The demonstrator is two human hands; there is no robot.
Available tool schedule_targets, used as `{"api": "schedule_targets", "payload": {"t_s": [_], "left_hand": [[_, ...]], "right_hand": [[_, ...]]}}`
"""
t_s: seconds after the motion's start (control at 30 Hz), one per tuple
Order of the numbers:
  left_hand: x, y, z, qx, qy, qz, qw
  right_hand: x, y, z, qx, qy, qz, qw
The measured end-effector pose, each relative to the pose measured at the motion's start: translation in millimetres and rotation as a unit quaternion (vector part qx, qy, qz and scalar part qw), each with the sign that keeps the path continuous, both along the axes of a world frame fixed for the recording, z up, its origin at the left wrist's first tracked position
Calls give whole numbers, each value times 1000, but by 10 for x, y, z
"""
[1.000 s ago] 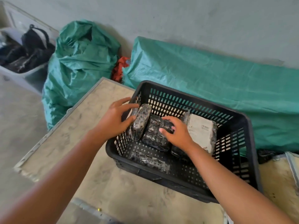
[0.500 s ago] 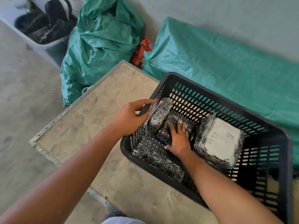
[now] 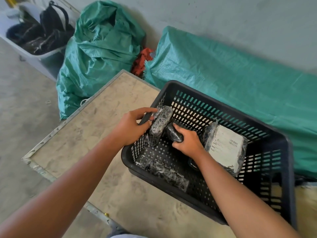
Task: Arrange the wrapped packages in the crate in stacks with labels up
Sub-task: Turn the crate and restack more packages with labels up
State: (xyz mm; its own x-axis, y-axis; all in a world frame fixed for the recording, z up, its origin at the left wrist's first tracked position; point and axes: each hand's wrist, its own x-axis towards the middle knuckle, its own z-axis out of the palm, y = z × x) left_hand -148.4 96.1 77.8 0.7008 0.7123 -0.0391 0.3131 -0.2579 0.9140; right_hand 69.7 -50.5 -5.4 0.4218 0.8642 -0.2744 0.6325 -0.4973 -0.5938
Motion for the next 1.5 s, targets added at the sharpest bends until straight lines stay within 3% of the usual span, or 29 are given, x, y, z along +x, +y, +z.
{"api": "schedule_targets", "payload": {"t_s": [0.23,0.5,0.6,0.67,0.73,0.8,0.93,1.07,1.37,1.5], "left_hand": [[7,-20,-2,-17,-10,5,1000],[-1,-30,23,19,16,-7,1000],[19,-43,100,203,98,-40,973],[69,-130,222,277,58,-78,956],[178,-264,371,223,-11,-121,967],[319,-403,500,106,-48,-186,976],[533,-562,680,-73,-91,-325,939],[610,-622,695,-174,-122,-377,901],[654,-575,411,-312,-151,-263,900],[775,-498,289,-366,-166,-171,900]], "right_hand": [[81,-256,318,101,93,-110,984],[47,-826,794,184,124,-129,966],[126,-997,1038,190,136,-139,962],[188,-1107,1183,200,149,-133,959],[222,-1199,1356,215,173,-130,952],[224,-1256,1536,223,205,-120,945],[190,-1314,1798,246,282,-98,922],[204,-1386,1872,233,330,-87,911],[179,-1441,1703,317,302,-175,882],[120,-1354,1482,303,305,-185,884]]}}
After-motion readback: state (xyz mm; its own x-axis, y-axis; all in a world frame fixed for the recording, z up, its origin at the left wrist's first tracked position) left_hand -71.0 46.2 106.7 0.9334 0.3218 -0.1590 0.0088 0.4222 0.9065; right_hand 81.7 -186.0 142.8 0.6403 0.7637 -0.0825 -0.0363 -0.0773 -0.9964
